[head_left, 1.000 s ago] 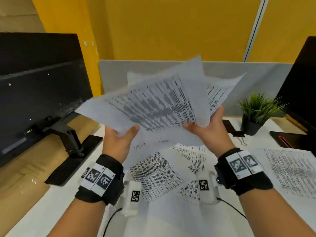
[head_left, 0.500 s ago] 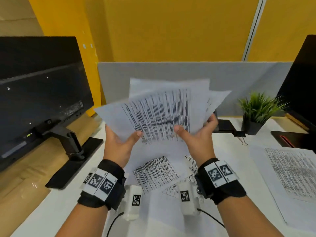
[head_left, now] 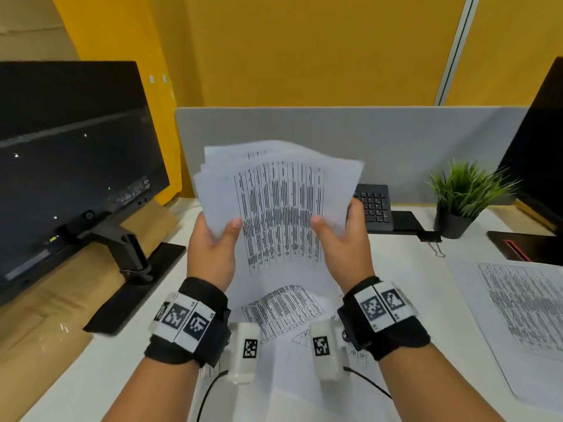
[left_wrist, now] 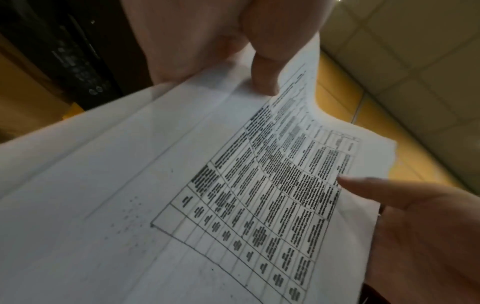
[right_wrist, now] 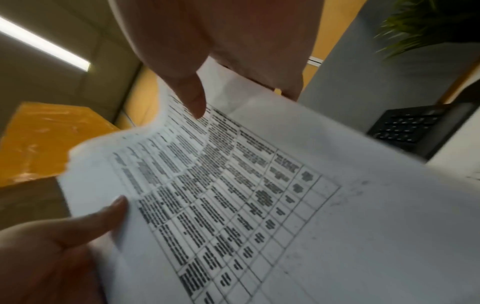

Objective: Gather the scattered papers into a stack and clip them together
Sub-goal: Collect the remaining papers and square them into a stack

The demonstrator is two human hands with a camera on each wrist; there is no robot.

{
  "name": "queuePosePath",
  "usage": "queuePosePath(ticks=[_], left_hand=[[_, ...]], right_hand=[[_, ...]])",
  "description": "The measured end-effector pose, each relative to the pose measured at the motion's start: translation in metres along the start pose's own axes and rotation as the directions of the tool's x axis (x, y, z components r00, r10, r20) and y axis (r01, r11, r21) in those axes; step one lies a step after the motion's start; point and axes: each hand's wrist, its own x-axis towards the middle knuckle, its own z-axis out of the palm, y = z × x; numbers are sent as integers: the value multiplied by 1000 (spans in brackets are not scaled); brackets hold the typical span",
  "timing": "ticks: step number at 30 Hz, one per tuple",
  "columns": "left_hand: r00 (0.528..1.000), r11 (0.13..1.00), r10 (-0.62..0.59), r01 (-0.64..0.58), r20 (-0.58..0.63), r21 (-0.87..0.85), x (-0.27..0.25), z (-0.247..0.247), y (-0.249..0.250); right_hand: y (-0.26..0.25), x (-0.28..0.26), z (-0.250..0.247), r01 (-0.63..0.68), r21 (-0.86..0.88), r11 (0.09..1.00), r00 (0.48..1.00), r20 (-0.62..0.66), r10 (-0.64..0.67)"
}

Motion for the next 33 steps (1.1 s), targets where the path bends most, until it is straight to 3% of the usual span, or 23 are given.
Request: queuePosePath(ticks=[3, 7, 13, 16, 19, 21, 24, 26, 28, 31, 33], left_hand=[[1000, 1000, -3, 3, -5, -23, 1, 0, 2], [995, 996, -93, 93, -40, -11, -7, -2, -4], [996, 997, 36, -41, -82, -65, -7, 1, 5], [997, 997, -61, 59, -56, -46, -15, 0, -12], [985, 988, -154, 153, -73, -16, -20, -5, -26], [972, 978, -202, 193, -121, -81, -18, -7, -25], [958, 875, -285, 246, -32, -416, -18, -5, -12], [954, 809, -292, 284, 68, -514, -25, 2, -5], [949, 800, -285, 315, 138, -510, -33, 2, -1], [961, 831, -238, 275, 137, -484, -27, -24, 2], [976, 875, -183, 216, 117, -433, -15, -49, 6]], right_hand=[[-3, 2, 0, 17, 27, 999, 999, -27, -16], [2, -10, -2, -110, 30, 993, 994, 18, 110], [-16, -11, -3, -40, 87, 995, 999, -20, 42], [2, -25, -5, -142, 40, 989, 990, 26, 141], [28, -41, -11, -305, 5, 952, 952, -9, 305], [41, -49, -16, -423, 69, 903, 902, -65, 427], [51, -57, -18, -539, 361, 761, 815, -4, 580], [47, -55, -19, -518, 567, 641, 813, 93, 574], [35, -49, -24, -395, 659, 640, 879, 68, 473], [13, -37, -47, -182, 560, 808, 943, -134, 305], [1, -32, -67, -76, 434, 898, 969, -181, 169]])
